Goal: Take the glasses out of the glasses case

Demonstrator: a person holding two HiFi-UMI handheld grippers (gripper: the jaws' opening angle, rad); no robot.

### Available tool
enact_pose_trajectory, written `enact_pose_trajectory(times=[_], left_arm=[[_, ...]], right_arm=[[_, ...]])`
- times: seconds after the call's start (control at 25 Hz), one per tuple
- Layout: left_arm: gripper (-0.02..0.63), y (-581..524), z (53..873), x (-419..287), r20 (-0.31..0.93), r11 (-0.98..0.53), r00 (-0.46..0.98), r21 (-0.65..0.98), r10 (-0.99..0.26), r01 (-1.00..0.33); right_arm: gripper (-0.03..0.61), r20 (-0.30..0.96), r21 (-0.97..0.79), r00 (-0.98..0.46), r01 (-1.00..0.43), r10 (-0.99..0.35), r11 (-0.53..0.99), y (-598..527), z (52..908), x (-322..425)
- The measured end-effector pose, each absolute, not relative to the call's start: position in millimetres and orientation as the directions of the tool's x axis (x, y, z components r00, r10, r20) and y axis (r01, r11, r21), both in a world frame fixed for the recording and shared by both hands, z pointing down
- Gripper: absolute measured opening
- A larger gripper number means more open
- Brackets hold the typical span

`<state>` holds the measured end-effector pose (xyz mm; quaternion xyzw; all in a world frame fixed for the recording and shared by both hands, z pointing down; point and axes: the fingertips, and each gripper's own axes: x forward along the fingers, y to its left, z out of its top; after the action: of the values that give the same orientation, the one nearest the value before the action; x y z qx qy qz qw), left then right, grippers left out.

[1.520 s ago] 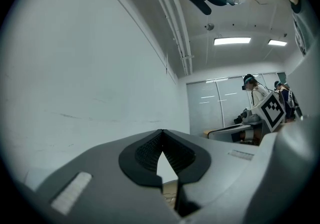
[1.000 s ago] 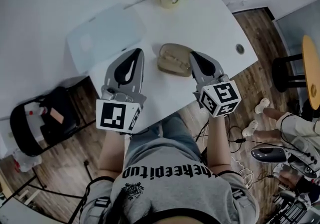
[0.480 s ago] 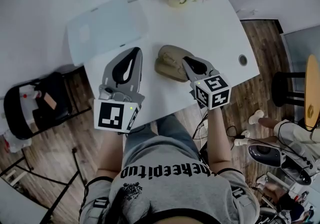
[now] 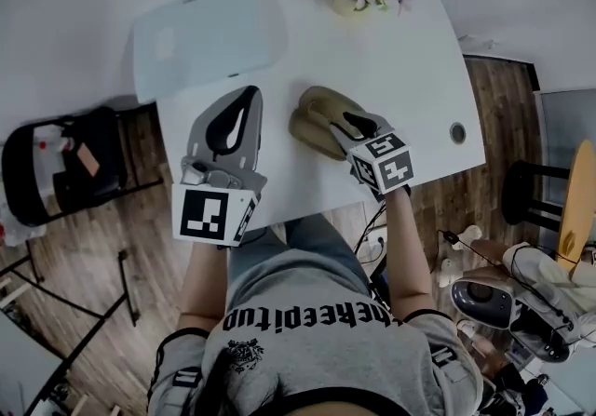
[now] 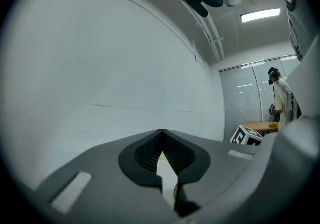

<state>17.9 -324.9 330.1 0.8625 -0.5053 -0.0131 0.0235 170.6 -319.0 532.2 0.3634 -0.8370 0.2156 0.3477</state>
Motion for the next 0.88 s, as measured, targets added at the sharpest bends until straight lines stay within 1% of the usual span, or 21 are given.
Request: enact_pose_trajectory(times=[0.28,0.4,0.52,0.88], left_arm=[[0.020,-324,335,11,0.010,-0.439,0.440,0.057,-0.898,-0.897],[0.020,-323,339,7,0.023,-0.414,0.415,0.053,-0.909,-0.909],[0.020,-322,339,4,0.018,-0.388,0.390,0.062,-0.921,-0.919],[0.020,-315,350,-3,0.060,-0.334,0.336,0.043,-0.940,-0.942]], right_arm=[[0.189,0.830,-0.077,-0.439,-0.701,-0.344,0.709,-319,566,168],[0.199,0.859,-0.061,-0.411,-0.675,-0.306,0.735,-320,579,167],[0.200,0.879,-0.051,-0.386,-0.659,-0.279,0.751,-320,589,167],[0.199,0.902,-0.054,-0.366,-0.622,-0.229,0.781,-321,606,164]])
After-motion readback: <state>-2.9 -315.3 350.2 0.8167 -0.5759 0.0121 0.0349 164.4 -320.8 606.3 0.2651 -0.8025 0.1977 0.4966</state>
